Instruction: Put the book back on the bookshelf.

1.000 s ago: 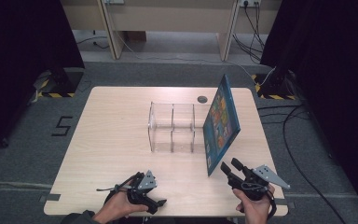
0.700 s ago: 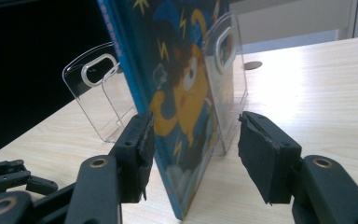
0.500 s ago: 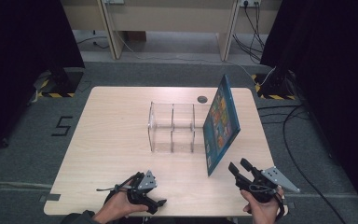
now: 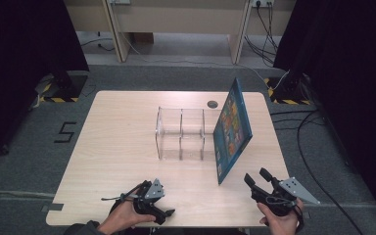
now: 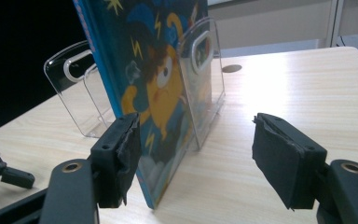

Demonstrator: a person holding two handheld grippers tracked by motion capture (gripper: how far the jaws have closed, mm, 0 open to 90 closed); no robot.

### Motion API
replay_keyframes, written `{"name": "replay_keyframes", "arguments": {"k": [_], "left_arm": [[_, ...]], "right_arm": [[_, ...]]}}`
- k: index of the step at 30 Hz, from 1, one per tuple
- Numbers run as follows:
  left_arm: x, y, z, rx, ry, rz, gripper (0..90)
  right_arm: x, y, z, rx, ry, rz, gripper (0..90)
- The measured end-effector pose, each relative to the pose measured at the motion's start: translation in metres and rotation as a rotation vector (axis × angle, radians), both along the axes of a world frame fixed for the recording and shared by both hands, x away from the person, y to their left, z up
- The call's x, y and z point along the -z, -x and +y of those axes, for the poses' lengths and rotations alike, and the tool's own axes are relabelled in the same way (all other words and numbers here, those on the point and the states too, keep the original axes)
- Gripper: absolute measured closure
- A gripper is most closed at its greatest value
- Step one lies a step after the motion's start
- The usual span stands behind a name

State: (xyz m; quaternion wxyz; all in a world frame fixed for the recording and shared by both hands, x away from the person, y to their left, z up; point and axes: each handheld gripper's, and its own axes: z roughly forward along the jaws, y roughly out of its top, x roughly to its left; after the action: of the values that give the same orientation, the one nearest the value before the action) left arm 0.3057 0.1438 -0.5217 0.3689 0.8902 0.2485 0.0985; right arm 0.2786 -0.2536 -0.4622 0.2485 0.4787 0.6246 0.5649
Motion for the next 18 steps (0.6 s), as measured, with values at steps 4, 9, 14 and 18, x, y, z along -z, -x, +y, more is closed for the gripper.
{"name": "replay_keyframes", "arguments": {"k": [4,9,14,18], "left_arm": [[0.0,0.0,0.0,0.0,0.001,0.0,6.1],[0.0,0.0,0.0,0.0,0.0,0.0,6.1],[0.0,0.0,0.0,-0.001,0.0,0.001,6.1],[0.0,0.0,0.0,-0.001,0.0,0.001,6.1]], "right_arm": [[0.001,0.002,-0.005,0.007,0.006,0.0,32.1],[0.003,0.006,-0.01,0.012,0.018,0.004,31.8],[0.005,0.008,-0.014,0.016,0.019,0.008,31.8],[0.007,0.011,-0.018,0.024,0.023,0.019,31.6]]}}
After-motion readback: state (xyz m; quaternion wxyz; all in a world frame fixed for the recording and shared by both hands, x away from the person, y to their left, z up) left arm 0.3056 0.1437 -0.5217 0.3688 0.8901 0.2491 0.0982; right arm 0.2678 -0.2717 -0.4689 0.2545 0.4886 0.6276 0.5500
